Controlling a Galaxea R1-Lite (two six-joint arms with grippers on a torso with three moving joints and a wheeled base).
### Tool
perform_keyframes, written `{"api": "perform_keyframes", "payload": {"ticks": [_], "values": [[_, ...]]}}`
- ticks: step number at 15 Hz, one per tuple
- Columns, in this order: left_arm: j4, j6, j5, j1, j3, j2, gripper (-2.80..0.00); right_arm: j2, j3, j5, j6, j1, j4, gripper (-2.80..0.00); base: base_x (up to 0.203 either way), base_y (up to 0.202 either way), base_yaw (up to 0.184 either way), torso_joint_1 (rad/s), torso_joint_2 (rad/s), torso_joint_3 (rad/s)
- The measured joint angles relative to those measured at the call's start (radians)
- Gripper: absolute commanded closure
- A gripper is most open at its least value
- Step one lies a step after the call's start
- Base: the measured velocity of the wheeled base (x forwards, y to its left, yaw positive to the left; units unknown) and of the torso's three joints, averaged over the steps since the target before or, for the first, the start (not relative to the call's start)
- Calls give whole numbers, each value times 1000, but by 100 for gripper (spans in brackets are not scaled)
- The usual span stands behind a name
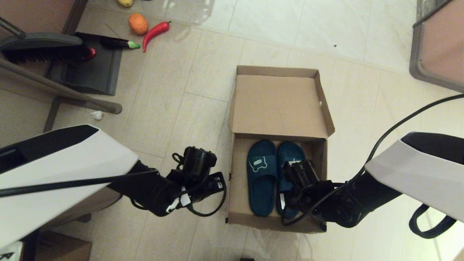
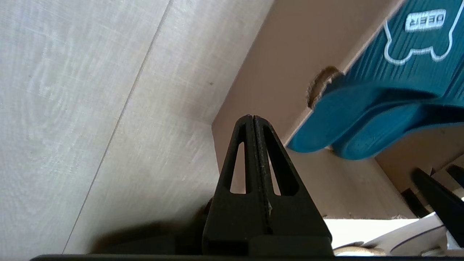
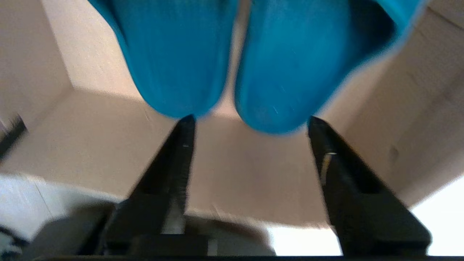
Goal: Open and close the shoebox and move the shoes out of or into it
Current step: Put the shoes out of the shoe box
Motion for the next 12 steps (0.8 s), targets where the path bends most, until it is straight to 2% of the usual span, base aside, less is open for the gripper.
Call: {"api": "perform_keyframes", "payload": {"ticks": [5,9,12], "values": [[16,3,9,27,4,-13,0,128,-78,-10,-22,1,-142,-280,0,0,0,0,0,0],[21,2,9,39,5,-20,0,226,-219,-95,-43,-1,-160,-280,0,0,0,0,0,0],[20,0,9,40,5,-20,0,255,-232,-120,-44,-2,-196,-280,0,0,0,0,0,0]]}}
